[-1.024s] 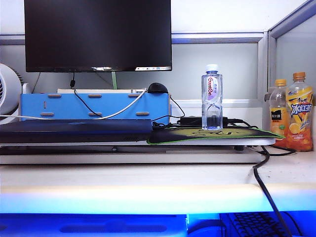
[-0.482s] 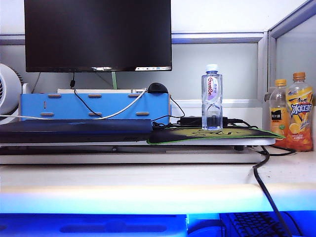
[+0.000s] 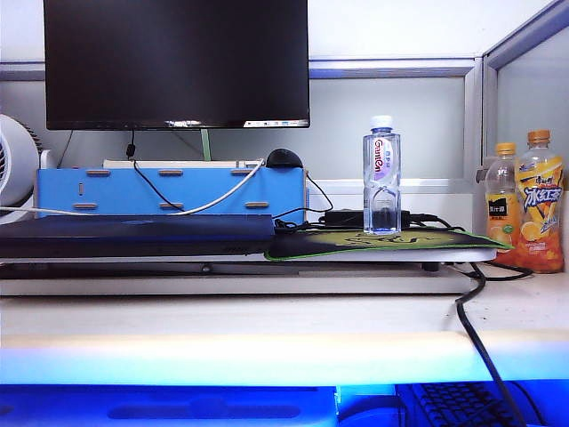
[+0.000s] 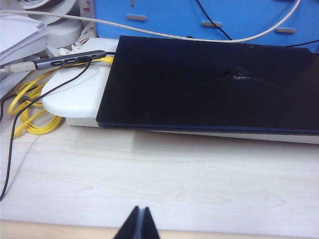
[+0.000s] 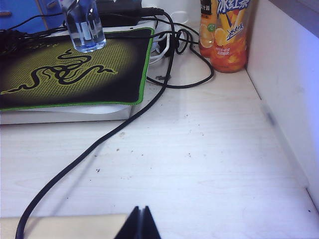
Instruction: Pick up the mineral water bottle and place it on the laptop.
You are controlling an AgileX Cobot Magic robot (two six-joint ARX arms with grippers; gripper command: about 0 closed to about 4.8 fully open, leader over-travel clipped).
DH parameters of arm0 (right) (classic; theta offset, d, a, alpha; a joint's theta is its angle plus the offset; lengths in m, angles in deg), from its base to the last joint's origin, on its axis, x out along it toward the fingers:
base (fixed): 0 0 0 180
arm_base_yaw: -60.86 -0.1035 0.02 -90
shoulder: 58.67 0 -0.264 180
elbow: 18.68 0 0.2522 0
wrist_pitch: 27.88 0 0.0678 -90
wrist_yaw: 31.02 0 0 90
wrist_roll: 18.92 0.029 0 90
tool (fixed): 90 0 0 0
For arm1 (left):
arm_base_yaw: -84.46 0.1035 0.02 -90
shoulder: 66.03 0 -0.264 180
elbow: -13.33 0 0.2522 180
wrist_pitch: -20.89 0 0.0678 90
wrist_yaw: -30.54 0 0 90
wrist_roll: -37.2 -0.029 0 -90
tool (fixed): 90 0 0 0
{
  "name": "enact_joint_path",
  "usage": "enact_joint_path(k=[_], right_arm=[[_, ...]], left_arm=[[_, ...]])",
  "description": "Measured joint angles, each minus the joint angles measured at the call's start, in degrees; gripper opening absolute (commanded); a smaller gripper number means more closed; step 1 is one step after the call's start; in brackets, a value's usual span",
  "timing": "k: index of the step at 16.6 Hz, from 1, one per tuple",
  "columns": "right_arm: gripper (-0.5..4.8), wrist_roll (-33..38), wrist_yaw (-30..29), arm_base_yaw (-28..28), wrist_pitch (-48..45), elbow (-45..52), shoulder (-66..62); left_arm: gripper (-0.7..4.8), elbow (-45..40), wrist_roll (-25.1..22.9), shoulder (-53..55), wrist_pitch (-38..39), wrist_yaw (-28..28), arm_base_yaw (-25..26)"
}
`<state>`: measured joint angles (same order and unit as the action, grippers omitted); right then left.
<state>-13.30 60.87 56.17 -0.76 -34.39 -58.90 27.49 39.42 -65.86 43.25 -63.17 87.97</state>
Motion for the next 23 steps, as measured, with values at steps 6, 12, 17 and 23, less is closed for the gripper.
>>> enact_joint_path(k=[6,12,17,23], right_arm=[[0.00,4.72,-8.66,-0.37,-6.58,-5.90,-0.28],[0.00,-2.86,-13.88,-0.35,0.57,-23.43,-17.90],[0.00,-5.31,-19.45,-0.33,-3.65,-35.32,-43.28],[4.79,-2.05,-28.92,-1.05,-10.95,-35.04,-57.18]], left_arm=[[-0.02,0.00,0.00,0.00,0.00,0.00,0.00],[-0.02,0.00,-0.02,0.00,-0.02,0.00,0.00],[-0.02,0.00,0.00,0.02,0.00,-0.02,0.00],[-0.02,0.00,0.00,0.00,0.00,0.00,0.00]])
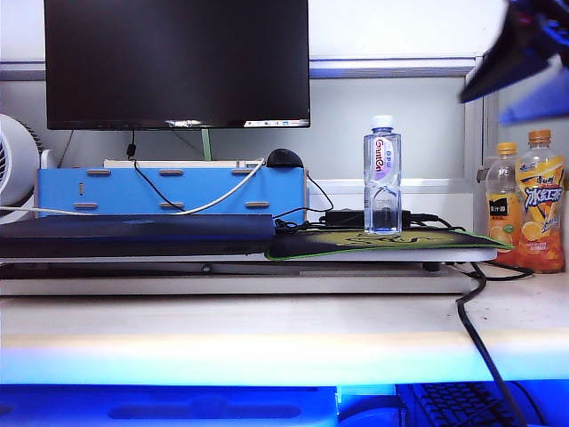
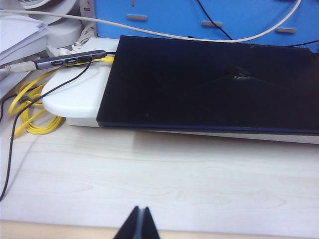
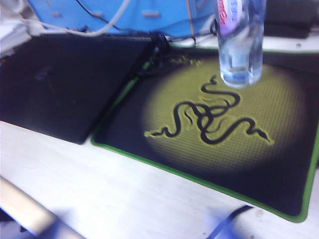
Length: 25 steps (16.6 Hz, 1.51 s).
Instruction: Pick up the mineral water bottle and place it on the laptop.
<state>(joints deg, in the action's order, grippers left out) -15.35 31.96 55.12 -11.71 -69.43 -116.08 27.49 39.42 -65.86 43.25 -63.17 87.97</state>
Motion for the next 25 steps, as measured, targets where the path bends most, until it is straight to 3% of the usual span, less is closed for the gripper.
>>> enact_joint_path(k=[3,6,8,19,25], right_arm=[[4.79,-8.35,8.00,-5.51,-0.02,0.00,-1.05],[4.79,-15.61,24.09,-11.45,-7.65,-2.01,-4.63],[4.79,-17.46,32.24,-12.39,-13.29,-5.81,-9.86],[4.79,-18.93,31.50,-12.83,-16.06,-28.37,-41.27],[4.79,-19.06,35.58,-12.79,-16.70,-39.60,-50.64]], left_arm=[[-0.02,0.00,0.00,0.00,-0.02,0.00,0.00],[-0.02,0.00,0.00,0.02,0.00,0.00,0.00],[-0.02,0.00,-0.02,0.00,0.00,0.00,0.00],[-0.02,0.00,0.00,0.02,-0.02,0.00,0.00],[-0.02,0.00,0.00,0.00,0.00,0.00,0.00]])
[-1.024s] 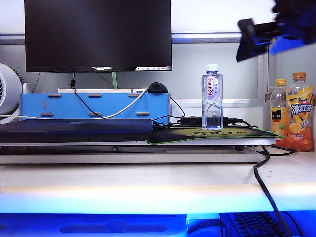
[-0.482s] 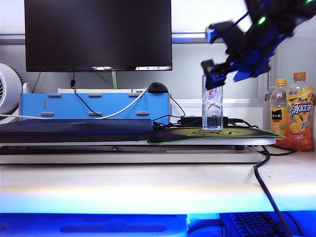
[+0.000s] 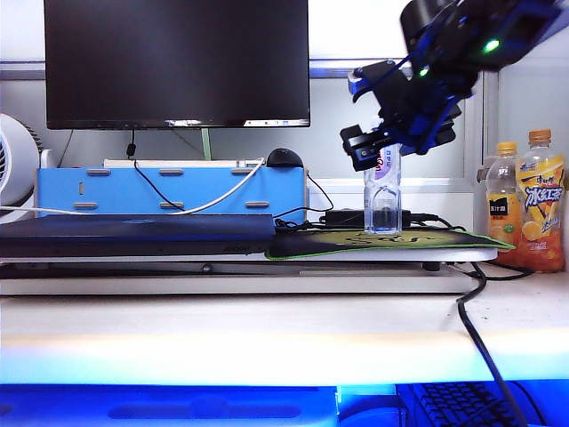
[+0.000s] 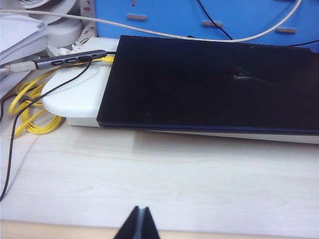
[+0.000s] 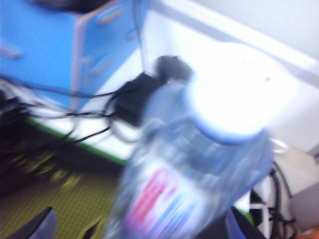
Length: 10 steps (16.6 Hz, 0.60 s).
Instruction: Pick up the mineral water bottle and place it on the laptop.
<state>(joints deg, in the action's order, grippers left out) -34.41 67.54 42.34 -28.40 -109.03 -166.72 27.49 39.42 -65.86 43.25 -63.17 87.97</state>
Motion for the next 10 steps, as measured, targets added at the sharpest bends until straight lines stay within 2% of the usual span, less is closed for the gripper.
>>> enact_joint_path(k=[4,10], right_arm=[[4.79,-0.02,2.14,0.09,-0.07,-5.16,-4.28],[4.79,-0.02,2.27,0.11,-0.11,-5.81,-4.96]], left_arm=[[-0.02,0.00,0.00,0.02,-0.02,0.00,0.00],[-0.02,0.00,0.00,0.02,0.00,0.02,0.00]])
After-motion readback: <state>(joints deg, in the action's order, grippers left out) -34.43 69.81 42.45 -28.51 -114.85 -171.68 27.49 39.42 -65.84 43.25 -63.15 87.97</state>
